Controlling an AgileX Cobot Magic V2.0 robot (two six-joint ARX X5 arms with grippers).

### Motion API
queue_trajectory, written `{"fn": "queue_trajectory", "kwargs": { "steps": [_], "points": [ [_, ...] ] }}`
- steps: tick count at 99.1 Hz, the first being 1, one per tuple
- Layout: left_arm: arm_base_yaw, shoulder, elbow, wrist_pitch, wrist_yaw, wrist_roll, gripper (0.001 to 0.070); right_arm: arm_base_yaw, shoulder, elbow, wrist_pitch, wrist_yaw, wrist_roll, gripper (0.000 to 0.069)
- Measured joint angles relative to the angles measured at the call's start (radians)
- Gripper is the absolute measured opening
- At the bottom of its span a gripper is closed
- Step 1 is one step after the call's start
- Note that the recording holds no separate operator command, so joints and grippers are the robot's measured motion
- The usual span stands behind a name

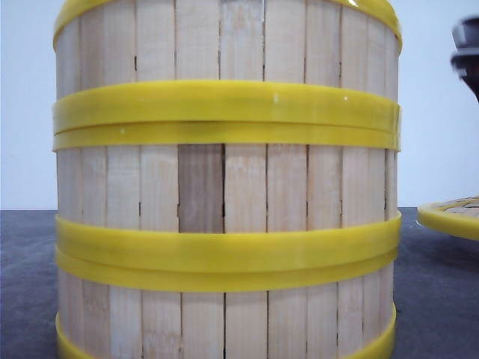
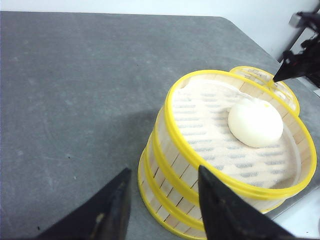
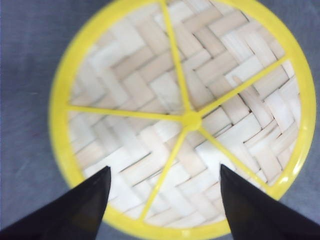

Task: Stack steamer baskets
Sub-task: 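Move the right gripper to the center knob of the woven lid, then grip the lid knob with the right gripper and lift the lid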

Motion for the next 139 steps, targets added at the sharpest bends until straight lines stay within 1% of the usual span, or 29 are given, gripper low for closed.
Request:
{"fn": "queue_trajectory", "kwargs": {
  "steps": [17, 31, 37, 41, 53, 69, 110, 115, 125, 139],
  "points": [
    [0.0, 0.0, 0.0, 0.0, 0.0, 0.0, 0.0241, -0.047, 0.0, -0.07, 0.087, -0.026, -0.001, 0.0415],
    [0.0, 0.0, 0.0, 0.0, 0.0, 0.0, 0.0241, -0.069, 0.003, -0.078, 0.145, -0.046, -0.001, 0.0414],
    [0.0, 0.0, 0.0, 0.0, 0.0, 0.0, 0.0241, -0.07, 0.005, -0.078, 0.17, -0.061, 0.0, 0.0403],
    [0.0, 0.0, 0.0, 0.0, 0.0, 0.0, 0.0241, -0.07, 0.005, -0.078, 0.18, -0.069, 0.0, 0.0382],
    [0.0, 0.0, 0.0, 0.0, 0.0, 0.0, 0.0241, -0.07, 0.006, -0.077, 0.192, -0.077, 0.0, 0.0317],
    [0.0, 0.0, 0.0, 0.0, 0.0, 0.0, 0.0241, -0.076, 0.011, -0.078, 0.2, -0.077, 0.0, 0.0288],
    [0.0, 0.0, 0.0, 0.0, 0.0, 0.0, 0.0241, -0.084, 0.089, -0.077, 0.205, -0.077, 0.0, 0.0265],
    [0.0, 0.0, 0.0, 0.0, 0.0, 0.0, 0.0241, -0.084, 0.089, -0.077, 0.214, -0.078, 0.0, 0.0236],
    [0.0, 0.0, 0.0, 0.0, 0.0, 0.0, 0.0241, -0.084, 0.089, -0.077, 0.214, -0.079, 0.0, 0.0149],
    [0.0, 0.0, 0.0, 0.0, 0.0, 0.0, 0.0241, -0.084, 0.088, -0.077, 0.212, -0.079, 0.0, 0.0105]
  ]
}}
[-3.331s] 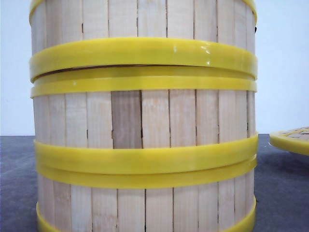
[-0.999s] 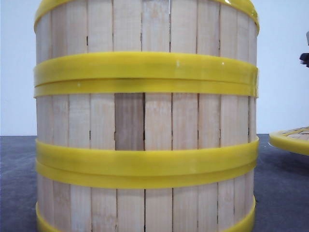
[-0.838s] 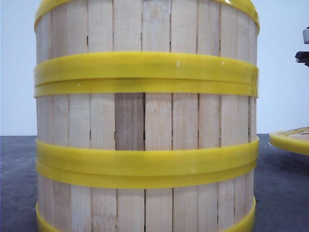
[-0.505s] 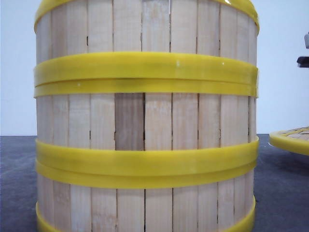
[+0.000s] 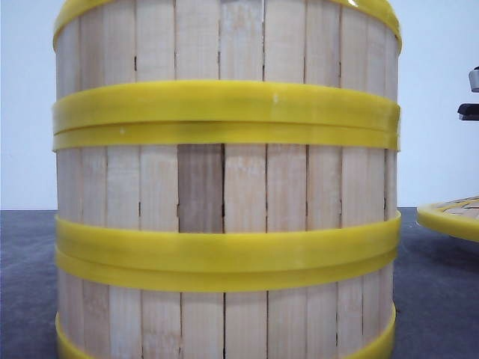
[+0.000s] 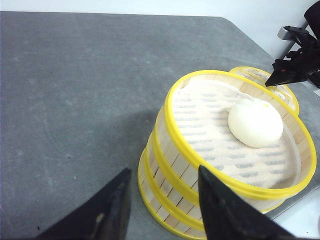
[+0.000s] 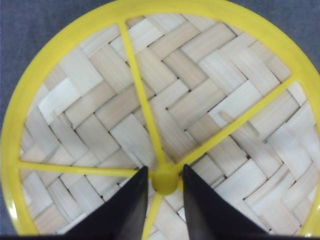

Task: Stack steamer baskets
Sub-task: 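Grip the lid knob with the right gripper and lift the lid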

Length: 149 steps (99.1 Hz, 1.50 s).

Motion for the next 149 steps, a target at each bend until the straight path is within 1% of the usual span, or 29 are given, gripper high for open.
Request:
{"fn": "queue_trajectory", "kwargs": {
  "steps": [12, 47, 56, 68, 81, 100, 109, 120, 136, 149],
  "points": [
    [0.0, 0.0, 0.0, 0.0, 0.0, 0.0, 0.0241, 0.0, -0.001, 0.0, -0.005, 0.0, 0.0, 0.0059],
    [0.0, 0.0, 0.0, 0.0, 0.0, 0.0, 0.0241, 0.0, -0.003, 0.016, -0.014, 0.0, 0.0, 0.0056],
    [0.0, 0.0, 0.0, 0.0, 0.0, 0.0, 0.0241, 0.0, -0.012, 0.058, -0.037, 0.0, 0.0, 0.0056],
    [0.0, 0.0, 0.0, 0.0, 0.0, 0.0, 0.0241, 0.011, -0.069, 0.152, -0.082, -0.005, 0.0, 0.0056],
    [0.0, 0.0, 0.0, 0.0, 0.0, 0.001, 0.0241, 0.053, -0.139, 0.271, -0.134, -0.051, 0.0, 0.0056],
    [0.0, 0.0, 0.0, 0.0, 0.0, 0.007, 0.0241, 0.171, -0.208, 0.397, -0.22, -0.147, -0.008, 0.0056],
    [0.0, 0.0, 0.0, 0.0, 0.0, 0.007, 0.0241, 0.253, -0.223, 0.465, -0.283, -0.213, -0.017, 0.0055],
    [0.0, 0.0, 0.0, 0.0, -0.001, 0.007, 0.0241, 0.36, -0.226, 0.525, -0.357, -0.259, -0.027, 0.0055],
    [0.0, 0.0, 0.0, 0.0, -0.001, 0.007, 0.0241, 0.552, -0.225, 0.539, -0.423, -0.254, -0.044, 0.0055],
    [0.0, 0.0, 0.0, 0.0, -0.003, 0.008, 0.0241, 0.699, -0.224, 0.539, -0.434, -0.182, -0.045, 0.0055]
  ]
}}
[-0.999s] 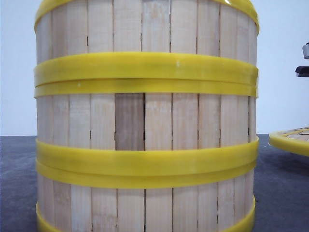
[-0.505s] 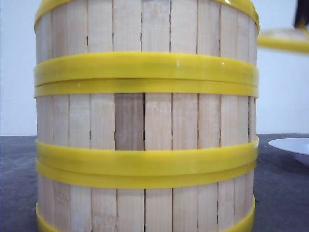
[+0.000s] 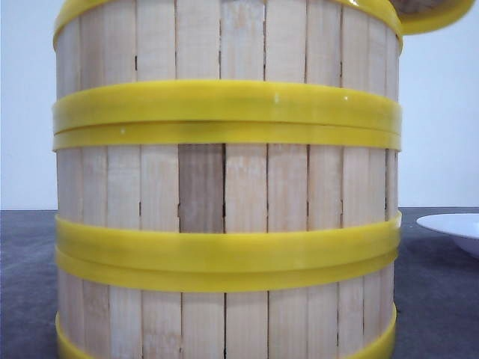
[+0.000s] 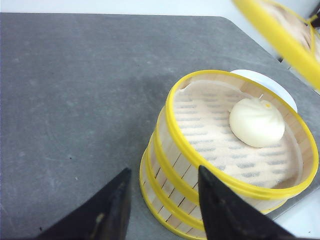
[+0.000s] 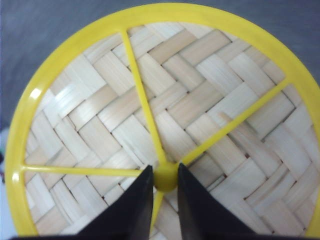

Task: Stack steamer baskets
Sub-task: 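Grip the lid knob with the right gripper and lift the lid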

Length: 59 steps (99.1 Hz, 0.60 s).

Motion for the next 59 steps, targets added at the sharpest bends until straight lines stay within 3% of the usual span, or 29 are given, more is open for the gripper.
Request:
{"fn": "queue_trajectory", "kwargs": {
  "steps": [27, 59],
  "points": [
    [0.0, 0.0, 0.0, 0.008, 0.0, 0.003, 0.0241, 0.208, 0.043, 0.0, 0.0, 0.105, 0.002, 0.0055],
    [0.0, 0.0, 0.0, 0.011, 0.0, 0.003, 0.0241, 0.326, 0.112, 0.0, 0.003, 0.176, 0.005, 0.0053]
  ]
}}
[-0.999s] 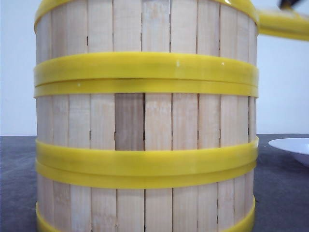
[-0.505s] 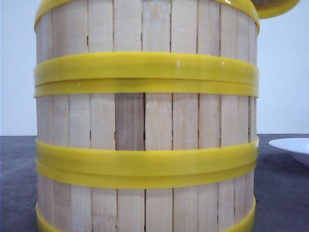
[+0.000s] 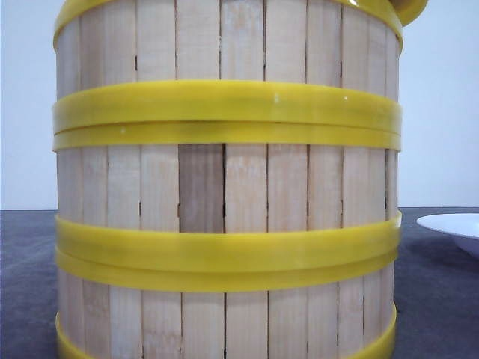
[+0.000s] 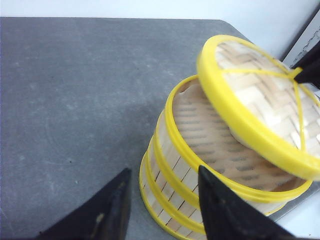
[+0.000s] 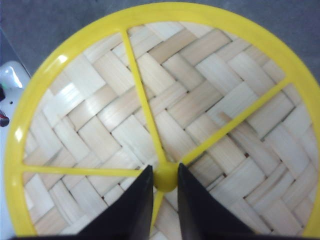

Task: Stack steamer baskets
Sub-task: 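Grip the lid knob with the right gripper and lift the lid, then place the lid on top of the basket stack and release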

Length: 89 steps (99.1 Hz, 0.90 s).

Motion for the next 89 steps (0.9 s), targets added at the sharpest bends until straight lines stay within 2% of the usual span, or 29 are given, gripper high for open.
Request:
{"fn": "queue_trajectory", "kwargs": {
  "steps": [89],
  "points": [
    [0.0, 0.0, 0.0, 0.002, 0.0, 0.0, 0.0241, 0.031, 0.104, 0.0, 0.041, 0.01, -0.005, 0.0053]
  ]
}}
